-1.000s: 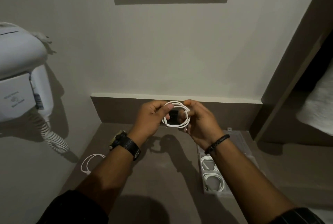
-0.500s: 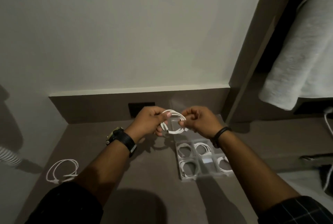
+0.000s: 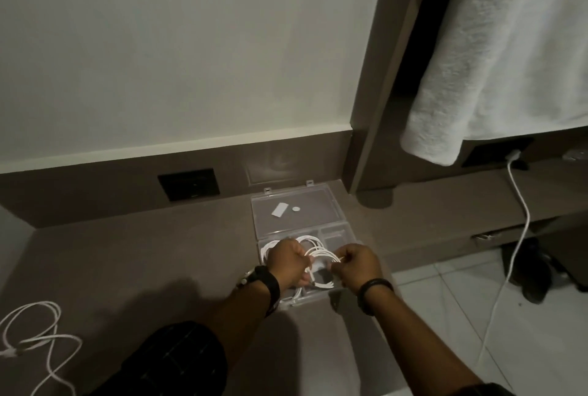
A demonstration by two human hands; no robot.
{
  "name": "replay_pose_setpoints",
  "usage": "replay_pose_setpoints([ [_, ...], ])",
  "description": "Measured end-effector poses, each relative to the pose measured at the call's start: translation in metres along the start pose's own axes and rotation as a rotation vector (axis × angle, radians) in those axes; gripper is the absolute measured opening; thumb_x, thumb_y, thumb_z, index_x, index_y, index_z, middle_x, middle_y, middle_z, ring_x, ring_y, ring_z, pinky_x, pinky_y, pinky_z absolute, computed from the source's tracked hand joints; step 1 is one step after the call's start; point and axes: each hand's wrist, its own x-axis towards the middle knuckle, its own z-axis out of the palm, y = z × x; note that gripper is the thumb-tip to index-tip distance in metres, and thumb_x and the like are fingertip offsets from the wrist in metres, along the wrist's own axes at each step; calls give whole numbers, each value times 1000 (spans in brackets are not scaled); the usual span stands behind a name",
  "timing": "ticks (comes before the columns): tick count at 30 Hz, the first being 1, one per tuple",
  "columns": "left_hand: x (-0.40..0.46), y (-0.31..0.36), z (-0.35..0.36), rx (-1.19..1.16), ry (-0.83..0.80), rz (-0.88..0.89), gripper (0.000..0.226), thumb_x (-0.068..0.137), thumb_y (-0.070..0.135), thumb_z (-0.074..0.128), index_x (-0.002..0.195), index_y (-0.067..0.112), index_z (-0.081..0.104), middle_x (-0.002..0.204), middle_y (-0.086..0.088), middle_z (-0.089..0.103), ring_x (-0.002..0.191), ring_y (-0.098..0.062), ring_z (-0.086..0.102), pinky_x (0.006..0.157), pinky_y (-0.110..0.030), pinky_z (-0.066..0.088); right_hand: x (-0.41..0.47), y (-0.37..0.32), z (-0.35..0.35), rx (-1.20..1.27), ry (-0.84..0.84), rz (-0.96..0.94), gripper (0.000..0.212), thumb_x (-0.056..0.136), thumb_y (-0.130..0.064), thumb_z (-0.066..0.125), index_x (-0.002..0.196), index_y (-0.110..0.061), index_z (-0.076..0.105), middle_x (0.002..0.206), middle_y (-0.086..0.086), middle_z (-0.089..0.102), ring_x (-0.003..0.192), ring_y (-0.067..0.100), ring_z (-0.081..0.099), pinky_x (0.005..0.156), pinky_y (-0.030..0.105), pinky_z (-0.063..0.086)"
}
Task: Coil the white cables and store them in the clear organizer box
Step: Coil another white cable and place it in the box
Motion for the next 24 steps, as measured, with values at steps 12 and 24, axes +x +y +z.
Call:
replay_pose_setpoints([
  [12,31,-15,6,962,-58,313,28,90,28,58,104,5,65,115,-17,63,110,-32,56,89,-36,42,10,7,32,-404,75,-142,17,79,-12,59,93,-8,69,99,14,69,90,30,65,76,32,49],
  [24,16,-15,-9,665,133,432,19,78,12,70,77,-7,69,85,-25,70,85,-35,64,71,-32,43,5,17,10,-257,-145,-314,25,84,-28,65,69,-11,76,76,10,72,73,21,66,74,33,53],
])
